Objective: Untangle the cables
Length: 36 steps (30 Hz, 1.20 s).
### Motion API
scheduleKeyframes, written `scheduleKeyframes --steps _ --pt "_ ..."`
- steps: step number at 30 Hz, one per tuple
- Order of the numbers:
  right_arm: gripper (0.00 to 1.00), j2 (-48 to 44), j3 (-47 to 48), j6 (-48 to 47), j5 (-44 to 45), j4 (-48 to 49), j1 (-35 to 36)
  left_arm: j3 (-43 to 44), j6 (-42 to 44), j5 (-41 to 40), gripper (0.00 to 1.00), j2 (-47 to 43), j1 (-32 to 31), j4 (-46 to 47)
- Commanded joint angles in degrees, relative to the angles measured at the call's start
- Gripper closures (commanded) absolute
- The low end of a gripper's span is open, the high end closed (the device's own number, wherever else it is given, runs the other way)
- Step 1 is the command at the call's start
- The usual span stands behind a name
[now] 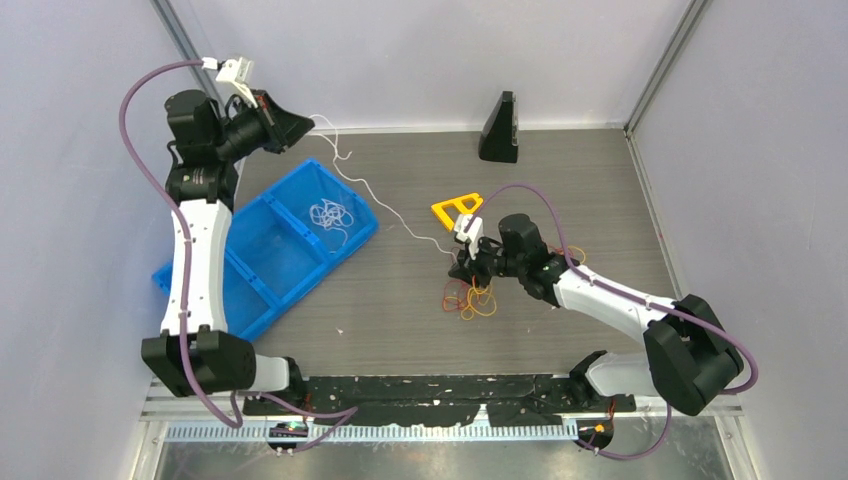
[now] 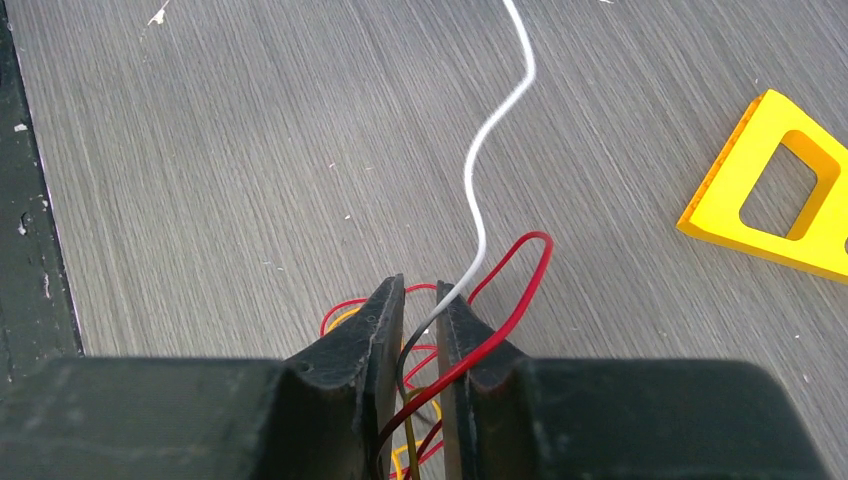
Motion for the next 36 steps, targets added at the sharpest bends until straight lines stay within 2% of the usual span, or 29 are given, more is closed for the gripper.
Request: scheduleKeyframes --steps 1,3,4,6,7,10,13,16,18,20,23,26,31,36 --pt "0.79 -0.71 2.5 -2.05 0.42 -1.19 -0.64 3.75 4.47 -2.72 1.0 1.12 2.54 0.07" --pt "0.79 -0.65 2.88 -2.47 0.41 -2.39 -0.9 5.36 5.81 -3.73 1.0 1.91 3.31 -0.82" --pt "0.78 -0.58 3.1 -2.63 0.49 -3.13 -1.03 6.44 4.77 -1.33 1.0 2.3 3.73 -0.17" --pt "0.7 -0.29 3.3 -3.09 0.94 -4.28 -1.31 8.98 1.24 6.45 1.0 2.47 3.97 2.84" --pt "0.66 -0.18 3.29 -3.23 1.03 -4.46 -1.69 9.83 -3.06 9.39 1.0 2.21 3.89 6.32" --pt "0.63 1.07 3.56 -1.9 -0.35 -6.48 -3.68 10.38 -19.55 13.82 1.0 1.09 3.87 19.8" --pt "0.62 3.03 4.94 -1.15 -1.5 -8.52 -5.18 13.65 -25.11 13.1 1.0 0.28 3.88 23.91" --pt "0.56 4.38 6.43 -1.17 -2.34 -10.37 -5.99 16.75 -22.68 11.83 1.0 -0.4 3.94 20.72" --pt "0.42 5.06 7.77 -1.36 -2.52 -11.77 -6.22 17.87 -20.66 11.84 1.0 -0.52 3.96 18.36" --pt "0.33 5.22 9.23 -1.31 -2.58 -13.4 -6.26 17.62 -15.54 10.61 1.0 -1.08 3.95 13.7" --pt "0.25 4.66 12.0 -1.41 -1.55 -17.0 -6.26 15.94 -8.87 6.52 1.0 -2.49 4.1 8.28" --pt "0.14 4.03 13.68 -2.95 0.94 -20.74 -6.26 14.53 -7.16 4.59 1.0 -3.28 4.39 7.63" --pt "0.07 4.9 16.19 -8.27 7.34 -30.22 -6.26 10.5 -7.29 4.9 1.0 -3.44 4.35 8.74" --pt "0.06 6.58 19.32 -10.06 10.52 -36.98 -6.57 2.61 -7.58 8.22 1.0 -2.5 4.12 12.34"
